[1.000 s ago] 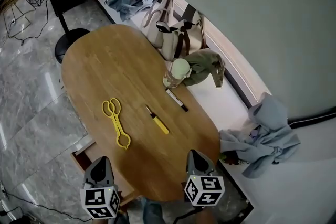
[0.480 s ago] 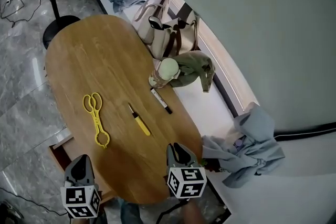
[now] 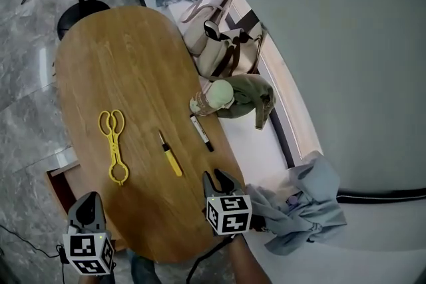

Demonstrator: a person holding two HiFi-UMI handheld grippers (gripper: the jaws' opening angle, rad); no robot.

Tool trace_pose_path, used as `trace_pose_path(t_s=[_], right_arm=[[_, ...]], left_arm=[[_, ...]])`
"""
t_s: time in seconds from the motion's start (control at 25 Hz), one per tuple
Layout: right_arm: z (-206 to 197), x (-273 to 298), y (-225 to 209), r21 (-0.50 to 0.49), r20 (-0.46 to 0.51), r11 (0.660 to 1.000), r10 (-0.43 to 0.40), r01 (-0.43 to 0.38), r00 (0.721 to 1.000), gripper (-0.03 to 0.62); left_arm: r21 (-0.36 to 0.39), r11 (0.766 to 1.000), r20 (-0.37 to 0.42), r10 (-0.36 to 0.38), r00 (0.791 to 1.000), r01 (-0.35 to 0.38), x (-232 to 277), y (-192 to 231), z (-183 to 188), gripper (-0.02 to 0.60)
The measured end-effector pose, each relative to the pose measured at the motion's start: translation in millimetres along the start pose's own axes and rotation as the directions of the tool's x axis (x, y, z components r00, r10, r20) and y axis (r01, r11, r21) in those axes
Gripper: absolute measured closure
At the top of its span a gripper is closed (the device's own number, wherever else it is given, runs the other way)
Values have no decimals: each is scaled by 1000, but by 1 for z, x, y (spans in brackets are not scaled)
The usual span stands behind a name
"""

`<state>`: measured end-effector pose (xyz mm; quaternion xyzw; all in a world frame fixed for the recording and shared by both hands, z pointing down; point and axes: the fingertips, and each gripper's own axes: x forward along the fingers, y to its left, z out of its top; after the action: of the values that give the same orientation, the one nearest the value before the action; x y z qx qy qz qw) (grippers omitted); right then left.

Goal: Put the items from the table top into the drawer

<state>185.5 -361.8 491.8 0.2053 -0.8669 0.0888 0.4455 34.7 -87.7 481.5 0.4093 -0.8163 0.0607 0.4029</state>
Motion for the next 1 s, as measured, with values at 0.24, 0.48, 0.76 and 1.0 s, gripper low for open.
trace_pose_path(t_s=[0.24, 0.48, 0.76, 1.0], right_arm=[[10, 36, -11, -100, -40, 994, 43, -47, 998, 493], [16, 63, -24, -171, -58, 984, 38, -48, 998, 493], [19, 84, -42, -243, -102, 969, 17, -42, 995, 493], [23, 106, -45, -251, -106, 966, 35, -61, 994, 493]], left_arm=[[-41, 999, 2, 29, 1000, -29, 0, 7, -4, 586], [-65, 997, -10, 46, 999, -47, 5, 13, -13, 586], [-70, 997, -16, 45, 999, -46, 7, 10, -16, 586], [-50, 997, -41, 48, 998, -50, 9, 11, -24, 586]])
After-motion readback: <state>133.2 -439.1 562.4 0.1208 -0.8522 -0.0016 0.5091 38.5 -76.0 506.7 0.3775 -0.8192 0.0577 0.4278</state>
